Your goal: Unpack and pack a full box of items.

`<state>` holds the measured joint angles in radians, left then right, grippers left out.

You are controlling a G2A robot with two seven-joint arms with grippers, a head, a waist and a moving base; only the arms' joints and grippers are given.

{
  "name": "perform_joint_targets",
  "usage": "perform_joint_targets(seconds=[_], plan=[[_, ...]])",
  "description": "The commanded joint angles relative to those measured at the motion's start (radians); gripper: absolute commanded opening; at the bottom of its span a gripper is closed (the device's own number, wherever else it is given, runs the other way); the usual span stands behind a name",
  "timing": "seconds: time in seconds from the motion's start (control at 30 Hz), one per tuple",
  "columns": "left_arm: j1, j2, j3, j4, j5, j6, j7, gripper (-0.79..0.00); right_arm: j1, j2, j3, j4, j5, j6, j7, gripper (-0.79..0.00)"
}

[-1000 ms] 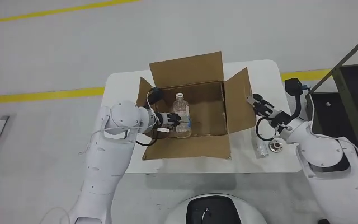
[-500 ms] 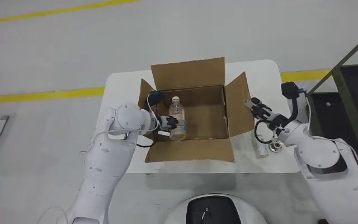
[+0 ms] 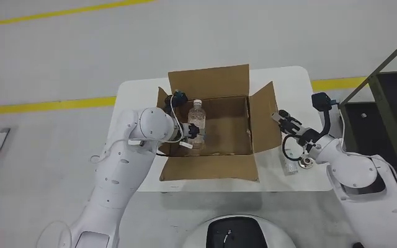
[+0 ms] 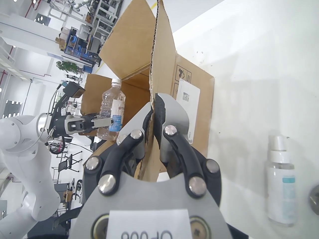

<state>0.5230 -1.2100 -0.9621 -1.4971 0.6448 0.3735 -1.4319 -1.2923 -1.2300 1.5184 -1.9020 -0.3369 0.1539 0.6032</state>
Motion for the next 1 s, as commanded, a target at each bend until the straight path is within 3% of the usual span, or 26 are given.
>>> perform_joint_targets(seconds=[0.0,0.1,0.17,0.23,0.27,0.8,0.97], plan=[[-0.019,-0.007,0.026,0.012,-0.009,-0.006,0.000,-0.785,0.001,0.001,-0.002,0.001,0.001,0.000,-0.001,-0.489],[-0.041,-0.018,0.062,0.035,-0.020,-0.019,-0.001,-0.785,-0.002,0.003,0.004,-0.002,-0.001,0.006,-0.006,-0.400],[-0.050,-0.024,0.087,0.054,-0.014,-0.028,-0.003,-0.785,-0.004,0.004,0.011,-0.006,-0.001,0.010,-0.008,-0.157],[-0.055,-0.029,0.108,0.073,-0.010,-0.030,-0.003,-0.785,-0.008,0.006,0.019,-0.013,-0.003,0.014,-0.010,-0.083],[-0.056,-0.031,0.118,0.083,-0.005,-0.031,-0.003,-0.785,-0.009,0.007,0.024,-0.017,-0.004,0.016,-0.011,-0.003],[-0.072,-0.051,0.188,0.173,0.049,-0.049,-0.006,-0.785,-0.022,0.017,0.082,-0.063,0.016,0.017,-0.040,0.000],[-0.073,-0.060,0.211,0.207,0.066,-0.053,0.001,-0.785,-0.027,0.020,0.086,-0.064,0.022,0.013,-0.046,-0.031]])
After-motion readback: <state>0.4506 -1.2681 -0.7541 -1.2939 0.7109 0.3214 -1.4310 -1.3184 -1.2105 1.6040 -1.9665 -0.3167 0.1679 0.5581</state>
